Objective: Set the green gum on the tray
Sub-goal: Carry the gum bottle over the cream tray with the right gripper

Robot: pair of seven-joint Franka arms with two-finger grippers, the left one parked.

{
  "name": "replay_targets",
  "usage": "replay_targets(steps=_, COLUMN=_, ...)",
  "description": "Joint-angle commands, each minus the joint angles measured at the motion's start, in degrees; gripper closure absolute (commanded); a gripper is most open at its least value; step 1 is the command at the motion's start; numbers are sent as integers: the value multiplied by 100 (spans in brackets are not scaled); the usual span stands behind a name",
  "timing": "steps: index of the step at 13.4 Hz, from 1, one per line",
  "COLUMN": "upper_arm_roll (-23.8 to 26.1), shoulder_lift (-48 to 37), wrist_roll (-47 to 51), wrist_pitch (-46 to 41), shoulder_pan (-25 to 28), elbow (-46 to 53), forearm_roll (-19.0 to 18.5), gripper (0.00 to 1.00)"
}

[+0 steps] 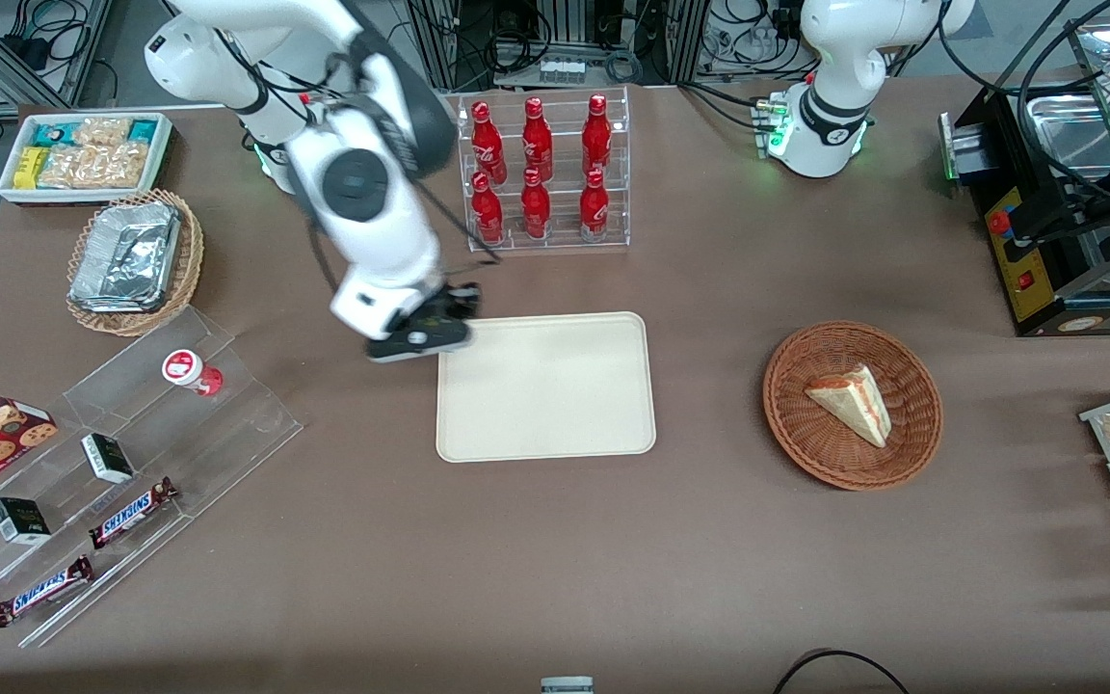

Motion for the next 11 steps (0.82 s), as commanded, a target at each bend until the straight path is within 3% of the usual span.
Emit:
replay_targets(steps=1, upper_arm_roll=-81, shoulder_lift=874, wrist_roll=724, wrist_pitch=490, shoulder_pan=380, elbow=514, forearm_roll=123, gripper=100)
replay_targets(steps=5, upper_arm_roll=-81, shoulder_lift=1727, wrist_roll=1402, wrist_pitch=1114, shoulder_pan=749, elbow=804, forearm_roll=114, gripper=100)
replay_targets(steps=11, upper_arm_roll=-81, shoulder_lift=2159, wrist_roll=1447, wrist_pitch=1651, shoulder_pan=812, elbow=822, forearm_roll=140, gripper=100)
